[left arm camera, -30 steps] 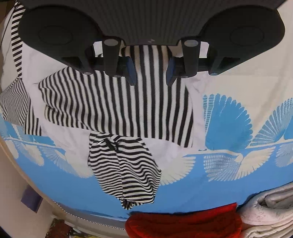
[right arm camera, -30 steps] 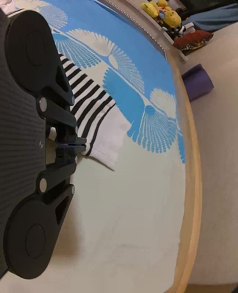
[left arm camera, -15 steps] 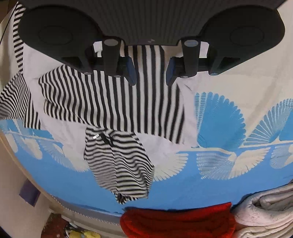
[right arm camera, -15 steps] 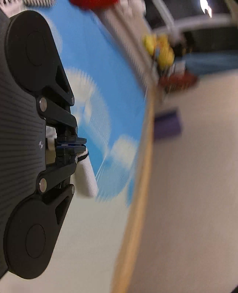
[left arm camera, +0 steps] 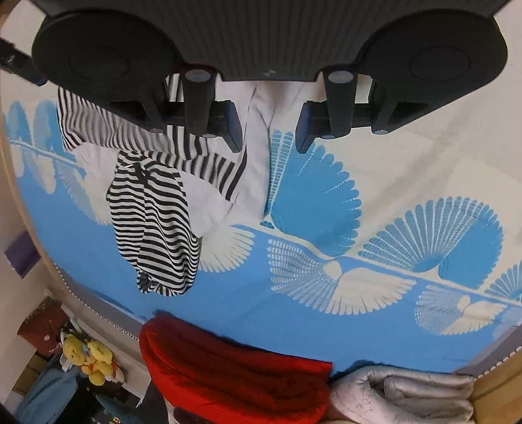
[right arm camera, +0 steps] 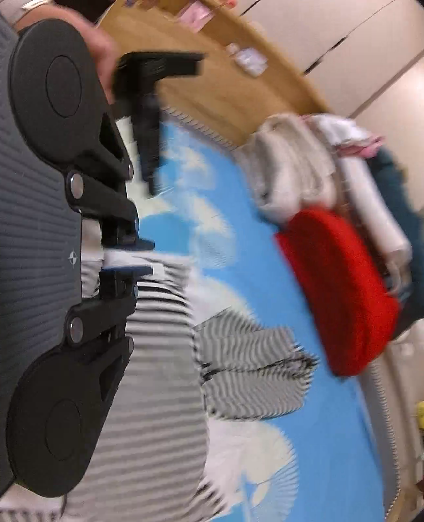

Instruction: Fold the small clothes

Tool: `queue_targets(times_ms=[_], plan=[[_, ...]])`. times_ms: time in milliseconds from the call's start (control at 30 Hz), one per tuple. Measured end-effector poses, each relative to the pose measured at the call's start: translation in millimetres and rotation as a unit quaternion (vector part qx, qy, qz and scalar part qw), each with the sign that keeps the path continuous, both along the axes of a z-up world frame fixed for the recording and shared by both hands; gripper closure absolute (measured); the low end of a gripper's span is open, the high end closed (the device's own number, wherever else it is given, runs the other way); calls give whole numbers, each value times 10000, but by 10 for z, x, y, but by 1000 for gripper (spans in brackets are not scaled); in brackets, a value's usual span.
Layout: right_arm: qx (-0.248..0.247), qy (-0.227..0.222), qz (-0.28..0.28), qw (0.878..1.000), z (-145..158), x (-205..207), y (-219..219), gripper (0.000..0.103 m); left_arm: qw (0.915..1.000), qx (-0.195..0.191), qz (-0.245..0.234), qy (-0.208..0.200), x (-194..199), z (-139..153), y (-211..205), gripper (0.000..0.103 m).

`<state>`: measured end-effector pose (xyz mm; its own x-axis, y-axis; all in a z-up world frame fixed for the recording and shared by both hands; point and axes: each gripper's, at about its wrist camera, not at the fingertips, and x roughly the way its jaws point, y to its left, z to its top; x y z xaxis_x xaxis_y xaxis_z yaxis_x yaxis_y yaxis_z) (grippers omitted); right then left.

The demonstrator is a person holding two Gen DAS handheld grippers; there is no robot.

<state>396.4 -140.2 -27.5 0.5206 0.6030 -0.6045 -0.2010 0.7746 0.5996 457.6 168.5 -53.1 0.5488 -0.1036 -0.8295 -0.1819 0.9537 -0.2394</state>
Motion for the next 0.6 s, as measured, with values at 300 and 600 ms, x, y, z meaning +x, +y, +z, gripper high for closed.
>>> queue_targets(times_ms=[300,600], plan=[[-1523,1150,-1921,9626,-763,135,-588,65,9964,-674,-78,507,27,-486,-183,65],[-1067,2302,-2507,9342,-1451,106,-1126,68,9876,-902,270,1258,257,-1167,-344,69]])
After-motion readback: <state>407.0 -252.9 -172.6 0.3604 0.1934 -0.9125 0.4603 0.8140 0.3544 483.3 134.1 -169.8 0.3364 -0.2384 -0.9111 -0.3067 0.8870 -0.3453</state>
